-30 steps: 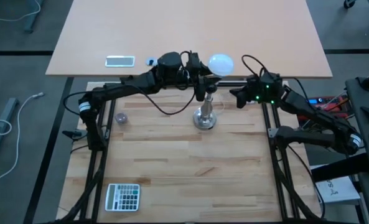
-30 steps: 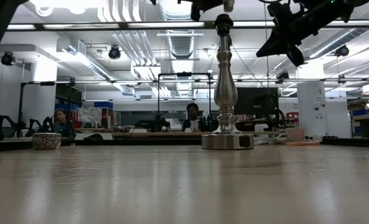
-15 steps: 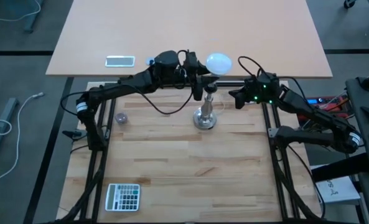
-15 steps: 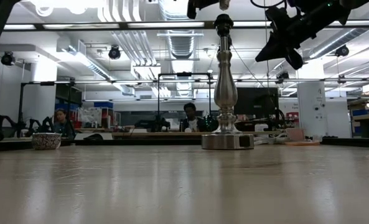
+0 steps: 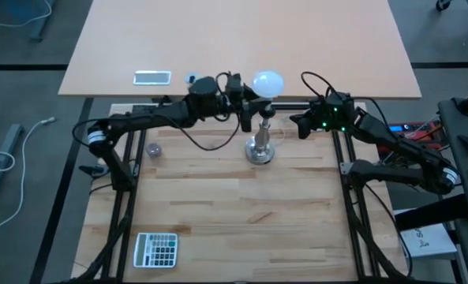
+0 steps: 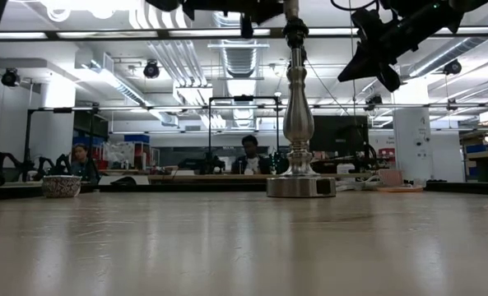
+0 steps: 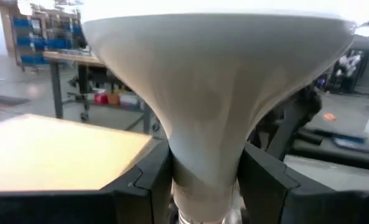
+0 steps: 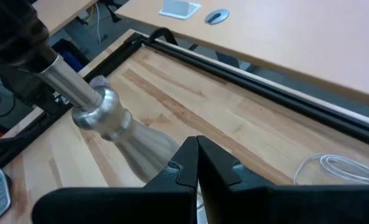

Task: Screw lightbulb
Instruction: Insert the light bulb into the lamp

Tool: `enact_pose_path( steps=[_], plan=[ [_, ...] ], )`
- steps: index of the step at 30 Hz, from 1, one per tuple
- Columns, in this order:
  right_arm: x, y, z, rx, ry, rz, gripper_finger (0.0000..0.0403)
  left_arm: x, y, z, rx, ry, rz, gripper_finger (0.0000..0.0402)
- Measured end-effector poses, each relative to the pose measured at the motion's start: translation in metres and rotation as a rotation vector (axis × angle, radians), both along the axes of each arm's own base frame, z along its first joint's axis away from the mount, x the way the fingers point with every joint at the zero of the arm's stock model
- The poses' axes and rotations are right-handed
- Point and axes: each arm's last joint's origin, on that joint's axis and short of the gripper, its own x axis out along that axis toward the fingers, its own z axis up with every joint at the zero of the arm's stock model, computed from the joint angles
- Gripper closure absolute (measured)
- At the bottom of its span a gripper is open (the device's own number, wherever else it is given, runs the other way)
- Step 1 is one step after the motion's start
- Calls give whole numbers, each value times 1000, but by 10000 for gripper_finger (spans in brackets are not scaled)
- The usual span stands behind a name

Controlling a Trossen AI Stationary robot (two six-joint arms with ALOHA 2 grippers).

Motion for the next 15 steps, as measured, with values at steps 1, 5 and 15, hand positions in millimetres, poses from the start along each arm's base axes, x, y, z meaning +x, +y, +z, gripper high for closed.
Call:
enact_pose_path(
  steps=[1, 5, 15],
  plan=[
    [0, 0, 0, 1, -1, -1, 403, 2, 1, -1, 3, -3, 0, 261],
    [0, 0, 0, 9, -1, -4, 403, 8, 3, -2, 28, -7, 5, 261],
    [0, 0, -1, 14, 2, -4, 403, 9, 1, -2, 17, 32, -2, 261]
  ],
)
